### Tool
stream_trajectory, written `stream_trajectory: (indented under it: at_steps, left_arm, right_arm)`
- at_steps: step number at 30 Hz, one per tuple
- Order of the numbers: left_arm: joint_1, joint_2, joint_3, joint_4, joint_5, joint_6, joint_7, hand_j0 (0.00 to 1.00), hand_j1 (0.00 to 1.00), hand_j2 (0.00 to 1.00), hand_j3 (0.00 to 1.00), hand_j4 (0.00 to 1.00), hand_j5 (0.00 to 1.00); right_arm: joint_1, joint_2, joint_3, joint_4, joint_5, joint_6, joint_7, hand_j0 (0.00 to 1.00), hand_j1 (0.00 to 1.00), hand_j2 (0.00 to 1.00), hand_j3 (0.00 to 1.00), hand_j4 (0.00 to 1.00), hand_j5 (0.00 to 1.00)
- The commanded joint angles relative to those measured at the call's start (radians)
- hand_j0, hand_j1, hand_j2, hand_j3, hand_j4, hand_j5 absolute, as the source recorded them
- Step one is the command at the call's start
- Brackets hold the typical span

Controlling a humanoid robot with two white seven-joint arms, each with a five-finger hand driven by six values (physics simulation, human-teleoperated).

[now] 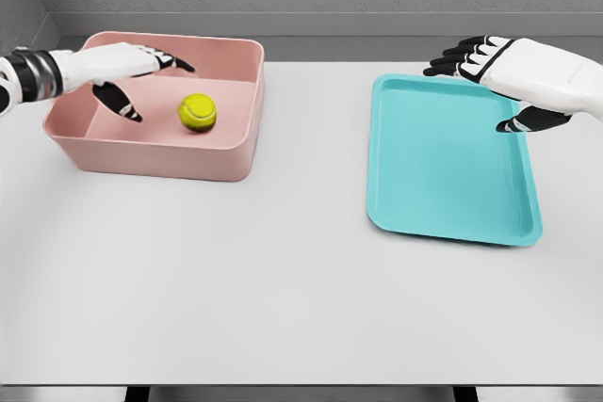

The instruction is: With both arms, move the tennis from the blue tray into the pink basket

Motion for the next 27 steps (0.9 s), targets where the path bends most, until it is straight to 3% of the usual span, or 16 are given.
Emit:
stream_trajectory:
  at_steps: [1, 3, 9, 13, 16, 19, 22, 25, 27]
  left_arm:
    - [0.002, 0.006, 0.043, 0.000, 0.065, 0.003, 0.004, 1.00, 1.00, 1.00, 1.00, 1.00, 1.00]
    - [0.005, 0.009, 0.090, 0.000, 0.114, 0.003, 0.004, 1.00, 1.00, 1.00, 1.00, 1.00, 1.00]
    - [0.009, 0.010, 0.114, -0.014, 0.153, 0.003, 0.004, 1.00, 1.00, 1.00, 1.00, 1.00, 1.00]
    - [0.081, 0.099, 0.124, -0.176, 0.157, 0.003, 0.004, 1.00, 1.00, 1.00, 1.00, 1.00, 1.00]
    - [0.130, 0.113, 0.199, -0.202, 0.182, 0.003, 0.004, 1.00, 1.00, 1.00, 1.00, 1.00, 1.00]
    - [0.190, 0.134, 0.230, -0.317, 0.182, 0.003, 0.002, 1.00, 1.00, 1.00, 1.00, 1.00, 1.00]
    - [0.203, 0.141, 0.256, -0.310, 0.182, 0.003, 0.002, 1.00, 1.00, 1.00, 1.00, 1.00, 1.00]
    - [0.268, 0.159, 0.290, -0.307, 0.180, 0.003, 0.002, 1.00, 1.00, 1.00, 1.00, 1.00, 1.00]
    - [0.282, 0.170, 0.299, -0.307, 0.182, 0.003, 0.002, 1.00, 1.00, 1.00, 1.00, 1.00, 1.00]
  right_arm:
    - [0.000, -0.001, 0.000, -0.001, -0.004, 0.002, -0.001, 1.00, 1.00, 1.00, 1.00, 1.00, 1.00]
    - [0.000, -0.001, 0.000, 0.001, -0.004, 0.002, -0.001, 1.00, 1.00, 1.00, 1.00, 1.00, 1.00]
    - [0.000, -0.001, 0.000, 0.001, -0.004, 0.002, -0.001, 1.00, 1.00, 1.00, 1.00, 1.00, 1.00]
    - [0.000, -0.001, 0.000, 0.001, -0.005, 0.002, -0.001, 1.00, 1.00, 1.00, 1.00, 1.00, 1.00]
    - [0.000, -0.001, 0.000, 0.002, -0.004, 0.002, -0.001, 1.00, 1.00, 1.00, 1.00, 1.00, 1.00]
    - [0.000, 0.001, 0.000, 0.001, -0.005, 0.002, -0.001, 1.00, 1.00, 1.00, 1.00, 1.00, 1.00]
    - [0.000, -0.001, 0.000, 0.001, -0.004, 0.002, -0.001, 1.00, 1.00, 1.00, 1.00, 1.00, 1.00]
    - [0.000, -0.001, 0.000, 0.001, -0.004, 0.002, -0.001, 1.00, 1.00, 1.00, 1.00, 1.00, 1.00]
    - [0.000, 0.001, 0.000, 0.001, -0.004, 0.002, -0.001, 1.00, 1.00, 1.00, 1.00, 1.00, 1.00]
